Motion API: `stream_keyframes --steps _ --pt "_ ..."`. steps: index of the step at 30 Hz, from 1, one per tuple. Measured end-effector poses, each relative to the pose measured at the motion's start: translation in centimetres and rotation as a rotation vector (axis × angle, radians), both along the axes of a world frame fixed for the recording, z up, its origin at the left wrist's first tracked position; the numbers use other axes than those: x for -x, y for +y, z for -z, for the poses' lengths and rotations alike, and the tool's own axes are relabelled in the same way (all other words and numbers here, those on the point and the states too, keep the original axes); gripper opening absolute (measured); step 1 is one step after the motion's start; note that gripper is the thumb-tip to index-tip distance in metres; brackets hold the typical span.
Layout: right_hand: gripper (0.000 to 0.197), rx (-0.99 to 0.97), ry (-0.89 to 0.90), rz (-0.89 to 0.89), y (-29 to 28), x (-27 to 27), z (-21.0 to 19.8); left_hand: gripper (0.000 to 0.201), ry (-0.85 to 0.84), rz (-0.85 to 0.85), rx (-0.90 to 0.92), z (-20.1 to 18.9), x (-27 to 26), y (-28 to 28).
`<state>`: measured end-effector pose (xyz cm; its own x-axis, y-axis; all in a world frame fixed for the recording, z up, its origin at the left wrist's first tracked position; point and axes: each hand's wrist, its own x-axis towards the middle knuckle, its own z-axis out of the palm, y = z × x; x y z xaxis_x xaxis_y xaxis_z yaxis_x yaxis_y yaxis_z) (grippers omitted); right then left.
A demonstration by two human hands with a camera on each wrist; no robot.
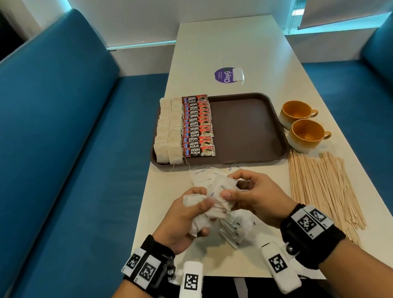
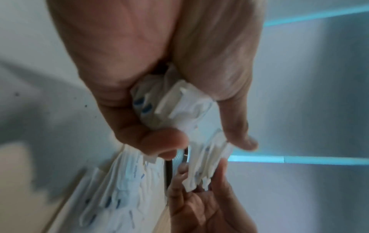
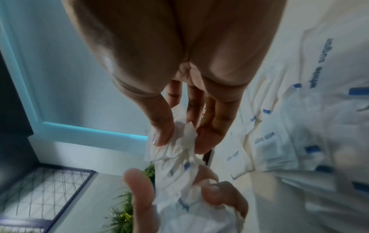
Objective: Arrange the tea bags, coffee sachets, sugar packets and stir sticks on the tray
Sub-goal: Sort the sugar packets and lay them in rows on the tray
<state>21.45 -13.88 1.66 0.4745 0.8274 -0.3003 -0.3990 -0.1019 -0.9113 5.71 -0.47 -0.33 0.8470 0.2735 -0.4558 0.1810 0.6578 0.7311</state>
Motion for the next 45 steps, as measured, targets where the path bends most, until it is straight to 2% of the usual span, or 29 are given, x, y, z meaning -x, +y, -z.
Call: stream_keyframes --steps 3,6,11,14,16,21,25,28,31,35,38,41,45 --pt "0.041 -0.071 0.127 0.044 0.3 -0.1 -0.7 0.065 -0.020 -0.050 0.230 -0.2 0.1 0.0" --pt "0.040 -0.103 0.116 -0.011 0.8 0.9 -1.1 0.075 -0.037 -0.033 0.342 -0.3 -0.1 -0.4" --pt "0.042 0.079 -0.319 -0.075 1.6 2.0 -1.0 0.083 -0.083 -0.016 0.366 0.1 0.1 -0.7" --pt "0.039 0.145 -0.580 -0.103 1.6 1.9 -0.6 0.087 -0.117 -0.014 0.290 0.5 0.3 -0.4" --pt "0.038 0.198 -0.717 -0.116 1.6 1.9 -0.6 0.083 -0.134 -0.008 0.257 0.5 0.2 -0.3" --pt "0.029 0.156 -0.752 -0.211 1.7 1.7 -1.3 0.060 -0.106 -0.052 0.176 0.2 -0.2 -0.5" --pt "0.025 0.154 -0.652 -0.029 1.2 -0.5 -1.6 0.048 -0.154 -0.149 0.208 0.9 0.7 0.5" --pt "0.012 0.285 -0.673 0.025 0.2 -3.1 -1.5 0.038 -0.046 -0.259 0.136 2.1 2.4 2.0" --pt "0.005 0.447 -0.750 -0.036 -0.6 -4.8 -0.5 0.031 0.041 -0.338 0.148 3.2 3.8 3.1" --pt "0.005 0.540 -0.835 -0.140 -0.2 -4.2 0.7 0.026 0.019 -0.352 0.175 3.4 4.2 3.1" --pt "0.009 0.546 -0.890 -0.228 1.6 -2.7 1.5 0.024 -0.016 -0.337 0.146 3.5 4.4 2.9" --pt "0.023 0.548 -1.016 -0.282 4.1 -1.6 2.0 0.028 -0.054 -0.296 0.159 3.6 4.9 3.0" --pt "0.052 0.673 -1.100 -0.376 6.3 -0.7 2.5 0.054 -0.088 -0.249 0.159 3.6 5.2 3.1"
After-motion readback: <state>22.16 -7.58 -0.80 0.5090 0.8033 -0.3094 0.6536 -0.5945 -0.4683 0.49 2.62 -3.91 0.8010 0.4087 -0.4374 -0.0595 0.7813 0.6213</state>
